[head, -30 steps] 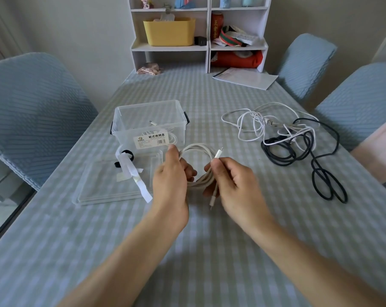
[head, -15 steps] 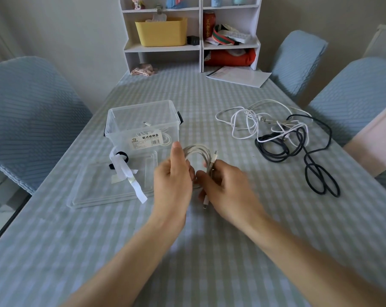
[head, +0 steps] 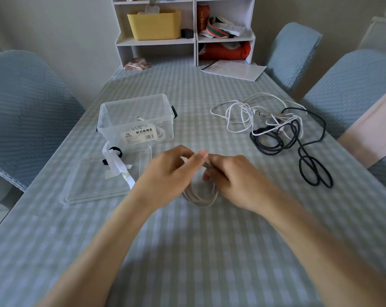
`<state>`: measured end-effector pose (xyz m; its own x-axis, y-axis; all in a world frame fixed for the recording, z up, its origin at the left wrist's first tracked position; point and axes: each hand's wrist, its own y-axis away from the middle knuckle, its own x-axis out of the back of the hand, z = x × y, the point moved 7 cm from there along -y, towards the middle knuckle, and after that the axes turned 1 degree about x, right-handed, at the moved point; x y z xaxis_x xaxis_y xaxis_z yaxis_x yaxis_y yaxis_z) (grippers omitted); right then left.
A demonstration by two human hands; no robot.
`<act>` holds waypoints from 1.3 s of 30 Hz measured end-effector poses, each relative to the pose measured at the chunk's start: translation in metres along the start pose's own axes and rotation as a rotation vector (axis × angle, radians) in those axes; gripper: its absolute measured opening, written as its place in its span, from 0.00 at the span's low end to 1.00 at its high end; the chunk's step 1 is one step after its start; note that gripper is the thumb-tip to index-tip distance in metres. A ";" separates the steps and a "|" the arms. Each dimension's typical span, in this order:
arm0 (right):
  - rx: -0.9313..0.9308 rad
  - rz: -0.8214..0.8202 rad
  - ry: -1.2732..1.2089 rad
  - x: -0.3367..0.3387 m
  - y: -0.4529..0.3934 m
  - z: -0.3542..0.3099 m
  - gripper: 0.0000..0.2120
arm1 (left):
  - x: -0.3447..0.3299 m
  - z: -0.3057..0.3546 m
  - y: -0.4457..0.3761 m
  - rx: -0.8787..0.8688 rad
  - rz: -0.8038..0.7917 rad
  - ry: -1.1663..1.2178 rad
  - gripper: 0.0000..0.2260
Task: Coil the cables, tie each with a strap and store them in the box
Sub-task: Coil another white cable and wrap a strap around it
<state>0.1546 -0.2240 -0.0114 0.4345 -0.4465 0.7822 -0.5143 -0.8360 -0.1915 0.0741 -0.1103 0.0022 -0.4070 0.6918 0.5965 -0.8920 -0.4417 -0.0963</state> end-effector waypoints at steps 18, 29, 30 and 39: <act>0.102 0.121 -0.045 -0.004 0.001 -0.010 0.10 | -0.014 0.000 0.003 -0.074 0.164 0.044 0.12; -0.004 0.084 -0.151 0.014 0.009 -0.005 0.36 | -0.002 -0.007 0.006 -0.093 0.296 0.193 0.07; 0.034 0.050 -0.052 0.013 0.011 -0.009 0.42 | -0.001 -0.006 0.006 -0.096 0.304 0.195 0.07; 0.166 0.194 0.371 -0.012 0.007 -0.027 0.38 | -0.012 -0.001 0.007 -0.081 0.290 0.209 0.07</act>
<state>0.1264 -0.2159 -0.0061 0.0314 -0.4811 0.8761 -0.4211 -0.8013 -0.4249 0.0722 -0.1210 -0.0066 -0.6694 0.6500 0.3598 -0.7428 -0.5957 -0.3056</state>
